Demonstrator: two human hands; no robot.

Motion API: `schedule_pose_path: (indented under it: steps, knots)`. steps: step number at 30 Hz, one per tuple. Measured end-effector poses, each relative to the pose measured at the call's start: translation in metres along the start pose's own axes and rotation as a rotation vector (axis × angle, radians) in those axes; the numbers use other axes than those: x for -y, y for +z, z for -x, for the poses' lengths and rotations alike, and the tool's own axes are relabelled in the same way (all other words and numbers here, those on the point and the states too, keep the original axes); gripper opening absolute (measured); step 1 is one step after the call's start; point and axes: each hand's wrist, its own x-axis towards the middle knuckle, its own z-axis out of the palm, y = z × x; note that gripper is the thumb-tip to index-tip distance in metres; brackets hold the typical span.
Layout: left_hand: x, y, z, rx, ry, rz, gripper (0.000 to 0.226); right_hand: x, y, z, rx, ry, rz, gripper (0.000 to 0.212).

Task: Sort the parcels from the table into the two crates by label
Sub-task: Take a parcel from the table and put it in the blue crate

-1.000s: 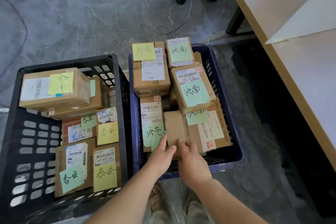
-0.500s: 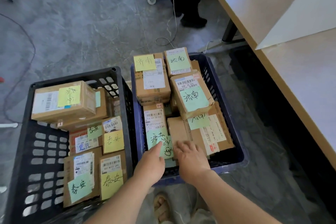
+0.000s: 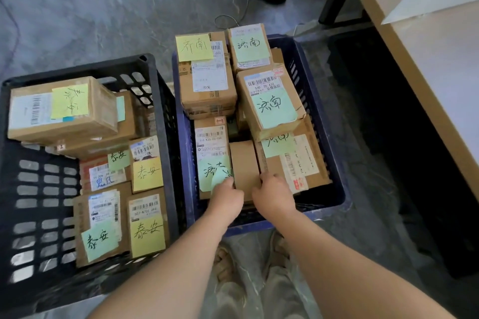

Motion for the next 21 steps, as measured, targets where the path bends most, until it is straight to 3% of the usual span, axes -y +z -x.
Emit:
schedule_pose_path:
  steps: [6,15,18,21]
  knots:
    - [-0.008,-0.007,0.027,0.025,0.034,0.107,0.045,-0.005,-0.016,0.032,-0.042,-0.068,-0.233,0.054]
    - [-0.013,-0.009,0.032,0.132,0.054,0.206,0.044,-0.013,-0.016,0.042,-0.048,-0.222,-0.061,0.063]
    - [-0.013,-0.011,0.018,0.128,0.063,0.078,0.046,-0.013,-0.008,0.028,-0.056,-0.229,0.015,0.064]
    - [-0.007,-0.015,0.005,0.027,0.204,-0.375,0.052,-0.013,-0.002,0.011,-0.067,-0.229,0.207,0.065]
